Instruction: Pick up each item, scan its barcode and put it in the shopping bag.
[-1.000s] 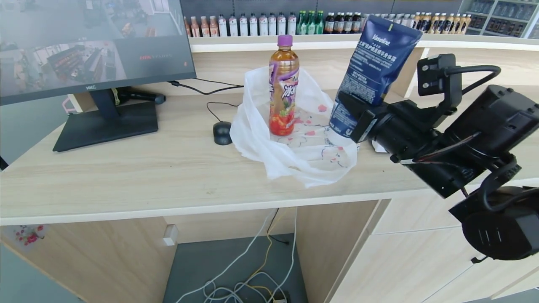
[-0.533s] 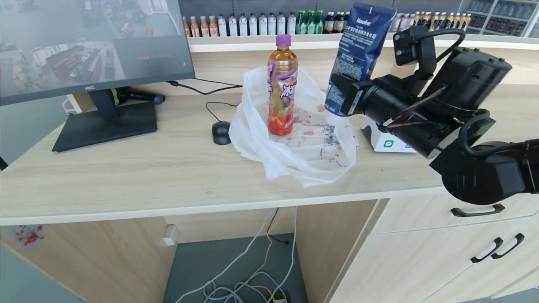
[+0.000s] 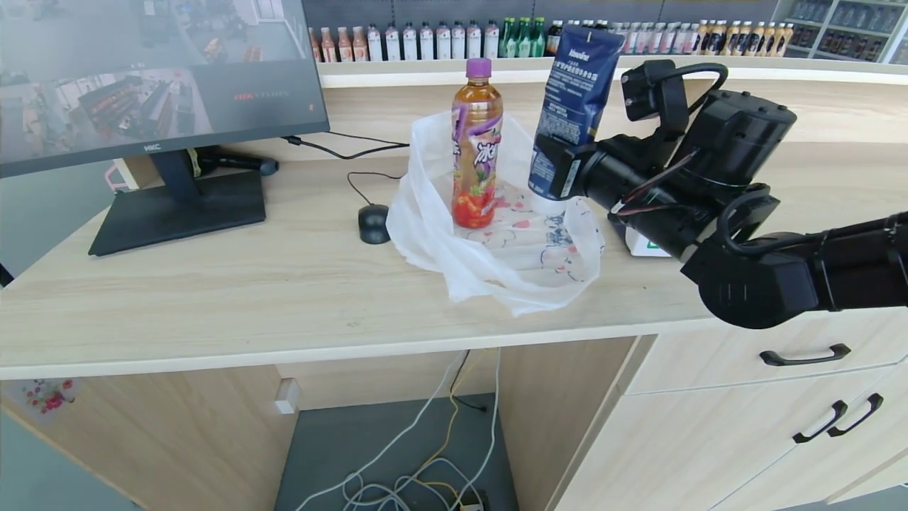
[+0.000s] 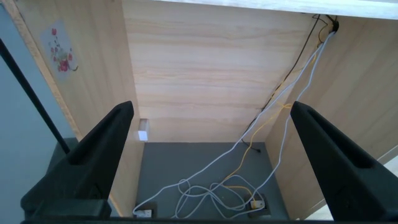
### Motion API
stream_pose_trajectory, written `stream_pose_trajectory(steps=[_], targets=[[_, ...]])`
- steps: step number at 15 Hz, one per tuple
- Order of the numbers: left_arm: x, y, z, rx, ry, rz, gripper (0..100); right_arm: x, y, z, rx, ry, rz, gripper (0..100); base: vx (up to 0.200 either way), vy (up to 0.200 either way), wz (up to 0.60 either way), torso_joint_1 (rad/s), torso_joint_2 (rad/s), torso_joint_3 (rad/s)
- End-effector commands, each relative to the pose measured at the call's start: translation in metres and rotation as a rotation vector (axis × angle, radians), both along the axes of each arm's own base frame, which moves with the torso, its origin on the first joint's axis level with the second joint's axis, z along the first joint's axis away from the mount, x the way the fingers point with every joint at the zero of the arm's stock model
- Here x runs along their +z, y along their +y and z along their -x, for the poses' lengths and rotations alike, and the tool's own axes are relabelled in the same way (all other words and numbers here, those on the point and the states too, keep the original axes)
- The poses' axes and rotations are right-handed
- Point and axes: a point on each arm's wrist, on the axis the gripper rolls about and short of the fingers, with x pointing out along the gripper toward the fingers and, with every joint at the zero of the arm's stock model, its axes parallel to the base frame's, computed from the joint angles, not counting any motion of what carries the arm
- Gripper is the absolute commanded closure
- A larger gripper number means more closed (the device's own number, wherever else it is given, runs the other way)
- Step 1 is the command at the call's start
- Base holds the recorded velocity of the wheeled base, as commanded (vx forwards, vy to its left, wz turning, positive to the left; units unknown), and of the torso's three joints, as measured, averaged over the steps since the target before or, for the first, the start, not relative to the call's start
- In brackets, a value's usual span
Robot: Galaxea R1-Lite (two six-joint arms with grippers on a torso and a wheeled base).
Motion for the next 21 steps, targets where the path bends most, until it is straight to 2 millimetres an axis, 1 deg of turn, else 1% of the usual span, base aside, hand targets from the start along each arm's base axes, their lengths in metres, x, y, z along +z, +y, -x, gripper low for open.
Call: stream_pose_trajectory(steps=[1, 3, 5, 11, 16, 21], targets=[[0.000, 0.000, 0.000, 0.001, 0.000, 0.001, 0, -0.016, 0.005, -0.011, -0.003, 0.030, 0.023, 100, 0.000, 0.000, 0.00, 0.000, 0.00, 0.000], [0.000, 0.000, 0.000, 0.001, 0.000, 0.001, 0, -0.021, 0.005, -0.013, -0.009, 0.031, 0.042, 100, 0.000, 0.000, 0.00, 0.000, 0.00, 0.000], [0.000, 0.000, 0.000, 0.001, 0.000, 0.001, 0, -0.030, 0.008, -0.019, -0.009, 0.045, 0.059, 100, 0.000, 0.000, 0.00, 0.000, 0.00, 0.000], [0.000, 0.000, 0.000, 0.001, 0.000, 0.001, 0, -0.045, 0.010, -0.028, -0.016, 0.075, 0.073, 100, 0.000, 0.000, 0.00, 0.000, 0.00, 0.000], [0.000, 0.000, 0.000, 0.001, 0.000, 0.001, 0, -0.047, 0.004, -0.032, -0.033, 0.079, 0.074, 100, 0.000, 0.000, 0.00, 0.000, 0.00, 0.000], [0.000, 0.000, 0.000, 0.001, 0.000, 0.001, 0, -0.051, 0.005, -0.033, -0.032, 0.088, 0.080, 100, 0.000, 0.000, 0.00, 0.000, 0.00, 0.000]])
